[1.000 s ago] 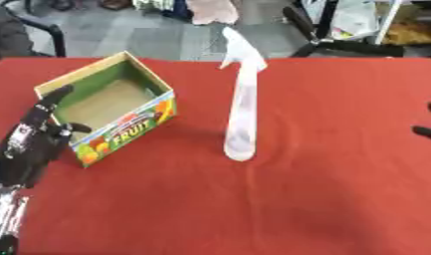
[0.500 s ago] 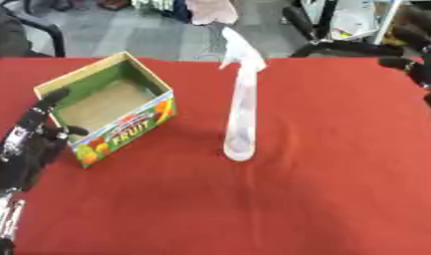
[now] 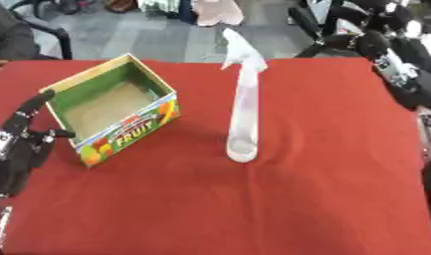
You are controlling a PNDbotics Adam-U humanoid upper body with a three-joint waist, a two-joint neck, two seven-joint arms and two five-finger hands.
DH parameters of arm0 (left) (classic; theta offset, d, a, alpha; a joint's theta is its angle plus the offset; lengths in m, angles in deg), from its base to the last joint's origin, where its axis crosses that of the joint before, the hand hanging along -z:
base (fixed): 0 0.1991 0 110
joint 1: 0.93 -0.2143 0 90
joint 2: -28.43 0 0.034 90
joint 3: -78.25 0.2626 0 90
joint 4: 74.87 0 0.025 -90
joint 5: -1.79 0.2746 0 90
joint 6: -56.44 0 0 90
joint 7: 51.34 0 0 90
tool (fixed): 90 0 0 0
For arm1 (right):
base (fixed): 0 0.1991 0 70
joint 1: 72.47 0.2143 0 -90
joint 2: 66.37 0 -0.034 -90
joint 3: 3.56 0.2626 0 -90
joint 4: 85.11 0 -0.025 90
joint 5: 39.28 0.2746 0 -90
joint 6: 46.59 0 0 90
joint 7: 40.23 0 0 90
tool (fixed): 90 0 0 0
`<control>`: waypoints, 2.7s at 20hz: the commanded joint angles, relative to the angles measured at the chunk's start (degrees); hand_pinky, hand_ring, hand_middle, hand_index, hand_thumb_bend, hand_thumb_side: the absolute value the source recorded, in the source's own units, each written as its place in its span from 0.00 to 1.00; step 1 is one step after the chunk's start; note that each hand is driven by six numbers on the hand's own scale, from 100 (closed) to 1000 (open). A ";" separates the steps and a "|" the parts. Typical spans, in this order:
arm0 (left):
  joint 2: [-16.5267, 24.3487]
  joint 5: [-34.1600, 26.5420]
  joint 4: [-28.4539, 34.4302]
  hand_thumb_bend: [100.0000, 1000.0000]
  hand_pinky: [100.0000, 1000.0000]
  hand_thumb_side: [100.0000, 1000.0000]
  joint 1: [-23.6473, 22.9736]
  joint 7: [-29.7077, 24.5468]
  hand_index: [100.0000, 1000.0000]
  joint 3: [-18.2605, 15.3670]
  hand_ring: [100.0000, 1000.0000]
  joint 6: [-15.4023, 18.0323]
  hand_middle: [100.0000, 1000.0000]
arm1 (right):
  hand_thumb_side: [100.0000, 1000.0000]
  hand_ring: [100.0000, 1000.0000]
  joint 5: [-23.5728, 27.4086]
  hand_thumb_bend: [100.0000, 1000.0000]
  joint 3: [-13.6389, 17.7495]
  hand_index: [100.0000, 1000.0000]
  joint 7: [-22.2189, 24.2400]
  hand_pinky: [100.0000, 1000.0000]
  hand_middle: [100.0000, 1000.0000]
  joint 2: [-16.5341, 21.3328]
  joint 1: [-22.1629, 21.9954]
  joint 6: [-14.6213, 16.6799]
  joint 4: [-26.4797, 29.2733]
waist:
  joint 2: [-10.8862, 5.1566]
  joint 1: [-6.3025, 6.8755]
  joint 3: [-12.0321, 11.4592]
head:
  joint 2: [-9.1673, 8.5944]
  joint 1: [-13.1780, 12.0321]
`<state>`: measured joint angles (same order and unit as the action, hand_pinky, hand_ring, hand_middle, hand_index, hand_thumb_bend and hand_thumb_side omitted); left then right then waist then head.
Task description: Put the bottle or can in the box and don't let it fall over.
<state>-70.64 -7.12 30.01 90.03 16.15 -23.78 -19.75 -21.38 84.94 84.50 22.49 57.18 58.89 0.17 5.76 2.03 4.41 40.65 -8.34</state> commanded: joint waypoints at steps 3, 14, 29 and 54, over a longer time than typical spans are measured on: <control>0.04 -0.05 0.33 0.02 0.65 0.87 0.64 0.41 0.97 -0.61 0.00 0.37 1.00 | 0.43 1.00 -3.86 0.00 -0.08 0.96 0.92 0.81 1.00 -0.72 3.50 1.46 -5.14 | -0.46 0.19 -1.33 | -0.23 1.52; -0.98 1.32 0.24 0.01 0.65 0.84 0.28 4.47 0.97 -4.28 0.00 0.48 1.00 | 0.45 1.00 -13.53 0.00 1.60 0.96 -0.62 0.81 1.00 -3.98 3.72 1.80 -13.94 | -0.59 0.65 -3.64 | 0.01 2.61; -1.68 2.91 0.73 0.00 0.64 0.83 0.13 8.19 0.97 -6.77 0.00 0.04 1.00 | 0.44 1.00 -29.30 0.00 1.70 1.00 -6.35 0.87 1.00 -6.23 3.80 5.85 -18.13 | -0.52 0.89 -4.01 | 0.39 2.98; -1.96 2.55 0.52 0.01 0.64 0.83 0.18 7.82 0.97 -6.59 0.00 -0.08 1.00 | 0.45 1.00 -33.21 0.00 1.26 1.00 -9.87 0.88 1.00 -6.97 6.60 5.73 -21.51 | -0.72 1.25 -6.29 | 0.72 3.88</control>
<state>-73.07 -4.43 29.67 89.93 24.09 -30.00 -19.94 -54.86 86.30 74.63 15.26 62.38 64.69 -21.97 5.76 3.29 -1.81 41.24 -4.47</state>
